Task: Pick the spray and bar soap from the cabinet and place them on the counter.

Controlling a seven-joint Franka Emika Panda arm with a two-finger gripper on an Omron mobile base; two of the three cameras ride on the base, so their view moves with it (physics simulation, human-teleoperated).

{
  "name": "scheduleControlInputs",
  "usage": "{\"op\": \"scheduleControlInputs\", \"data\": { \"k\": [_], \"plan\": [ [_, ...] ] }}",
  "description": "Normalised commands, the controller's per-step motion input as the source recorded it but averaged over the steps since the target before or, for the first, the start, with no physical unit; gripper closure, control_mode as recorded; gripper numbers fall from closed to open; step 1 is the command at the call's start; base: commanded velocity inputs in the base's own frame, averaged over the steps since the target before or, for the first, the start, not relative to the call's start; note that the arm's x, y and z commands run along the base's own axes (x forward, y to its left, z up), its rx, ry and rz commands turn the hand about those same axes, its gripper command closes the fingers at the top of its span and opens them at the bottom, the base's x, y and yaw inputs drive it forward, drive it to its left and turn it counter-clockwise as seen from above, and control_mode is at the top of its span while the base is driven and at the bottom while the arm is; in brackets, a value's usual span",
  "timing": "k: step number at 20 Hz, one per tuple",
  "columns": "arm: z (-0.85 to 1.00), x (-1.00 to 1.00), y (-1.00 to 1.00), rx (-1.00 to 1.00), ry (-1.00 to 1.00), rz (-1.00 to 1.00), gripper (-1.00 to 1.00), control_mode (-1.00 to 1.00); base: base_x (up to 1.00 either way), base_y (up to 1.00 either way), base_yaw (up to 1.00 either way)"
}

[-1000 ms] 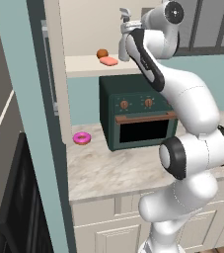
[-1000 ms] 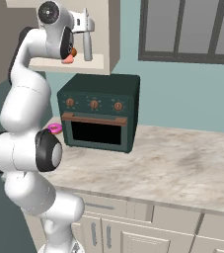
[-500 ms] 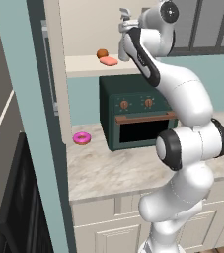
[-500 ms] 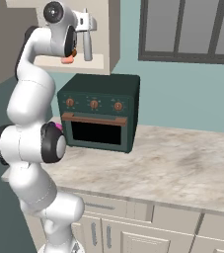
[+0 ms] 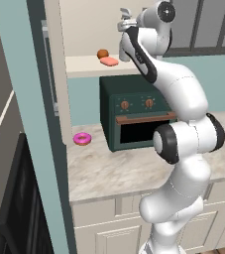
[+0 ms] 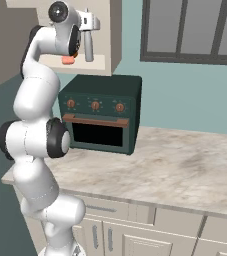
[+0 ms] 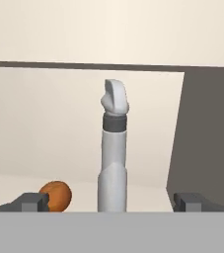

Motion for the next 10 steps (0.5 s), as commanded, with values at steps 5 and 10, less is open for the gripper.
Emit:
{"op": "scheduleControlInputs", "data": {
  "k": [5, 10],
  "plan": [
    [0.00, 0.24, 0.03, 0.00, 0.00, 0.00, -1.00, -1.00, 0.00, 0.00, 0.00],
    [0.00, 0.25, 0.03, 0.00, 0.00, 0.00, -1.00, -1.00, 0.00, 0.00, 0.00]
  ]
}}
